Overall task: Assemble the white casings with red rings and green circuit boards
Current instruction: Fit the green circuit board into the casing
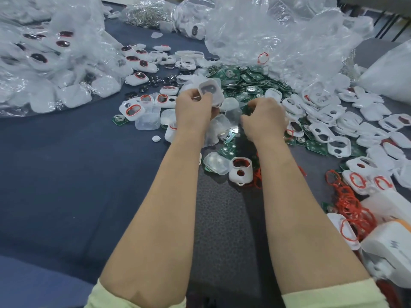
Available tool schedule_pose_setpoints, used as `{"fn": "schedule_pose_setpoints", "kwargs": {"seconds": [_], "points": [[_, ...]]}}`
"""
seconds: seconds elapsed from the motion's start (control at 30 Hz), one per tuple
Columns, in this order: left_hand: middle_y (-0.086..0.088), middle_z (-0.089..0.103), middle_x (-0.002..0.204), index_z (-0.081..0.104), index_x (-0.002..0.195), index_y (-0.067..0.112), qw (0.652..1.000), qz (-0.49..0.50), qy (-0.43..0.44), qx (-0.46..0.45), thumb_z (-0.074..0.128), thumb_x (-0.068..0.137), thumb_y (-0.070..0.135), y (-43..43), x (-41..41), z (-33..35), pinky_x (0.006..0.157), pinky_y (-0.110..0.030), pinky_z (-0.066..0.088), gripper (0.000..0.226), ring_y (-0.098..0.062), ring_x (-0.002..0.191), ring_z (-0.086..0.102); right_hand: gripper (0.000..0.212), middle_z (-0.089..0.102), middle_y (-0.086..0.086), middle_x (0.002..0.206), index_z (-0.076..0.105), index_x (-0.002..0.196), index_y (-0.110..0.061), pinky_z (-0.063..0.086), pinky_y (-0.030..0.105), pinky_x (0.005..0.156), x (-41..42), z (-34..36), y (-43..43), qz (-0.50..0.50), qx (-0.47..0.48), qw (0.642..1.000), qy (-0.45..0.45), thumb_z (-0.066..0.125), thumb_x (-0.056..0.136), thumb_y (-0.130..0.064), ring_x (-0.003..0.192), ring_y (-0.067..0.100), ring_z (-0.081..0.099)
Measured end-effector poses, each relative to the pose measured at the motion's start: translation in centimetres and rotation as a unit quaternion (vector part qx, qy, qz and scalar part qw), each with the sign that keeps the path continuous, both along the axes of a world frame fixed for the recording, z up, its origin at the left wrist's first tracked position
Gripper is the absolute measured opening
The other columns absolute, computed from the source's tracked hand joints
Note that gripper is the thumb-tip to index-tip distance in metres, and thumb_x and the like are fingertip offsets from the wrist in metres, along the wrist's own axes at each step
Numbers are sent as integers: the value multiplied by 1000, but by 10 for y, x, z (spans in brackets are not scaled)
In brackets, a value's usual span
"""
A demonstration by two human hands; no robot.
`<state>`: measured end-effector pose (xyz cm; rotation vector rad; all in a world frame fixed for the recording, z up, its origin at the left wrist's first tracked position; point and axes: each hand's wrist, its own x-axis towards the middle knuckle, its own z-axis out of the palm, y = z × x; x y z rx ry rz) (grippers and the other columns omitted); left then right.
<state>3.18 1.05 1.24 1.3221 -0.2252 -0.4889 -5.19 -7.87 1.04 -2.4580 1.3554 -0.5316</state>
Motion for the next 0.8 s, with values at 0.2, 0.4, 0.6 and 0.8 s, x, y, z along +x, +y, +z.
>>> {"fn": "schedule_pose_setpoints", "kwargs": {"seconds": [0.2,0.4,0.6,0.8], "points": [[-5,60,91,54,93,11,1000,-4,-4,2,59,93,6,1,0,0,61,-19,57,7,-21,84,64,27,68,8,98,68,106,-8,44,29,77,-6,-2,1,-16,-33,984,-172,44,98,-17,94,24,59],[-17,60,111,52,106,6,999,-41,20,6,56,94,3,0,-4,1,58,-23,58,13,-25,81,72,16,65,4,89,60,96,-15,54,25,59,-19,8,-1,-10,157,908,-388,44,99,-11,56,4,63],[-14,62,98,50,109,2,997,-73,21,-6,54,95,3,-2,-10,2,52,-19,53,15,-13,58,70,24,63,6,91,62,92,-18,53,21,58,-24,9,7,46,366,792,-487,44,98,-3,54,7,63],[-21,62,113,51,104,8,995,-94,8,7,56,95,8,-1,-13,1,56,-22,56,11,-15,63,70,17,64,3,81,61,104,-13,53,19,63,-24,9,8,76,335,820,-457,57,92,-1,58,5,63]]}}
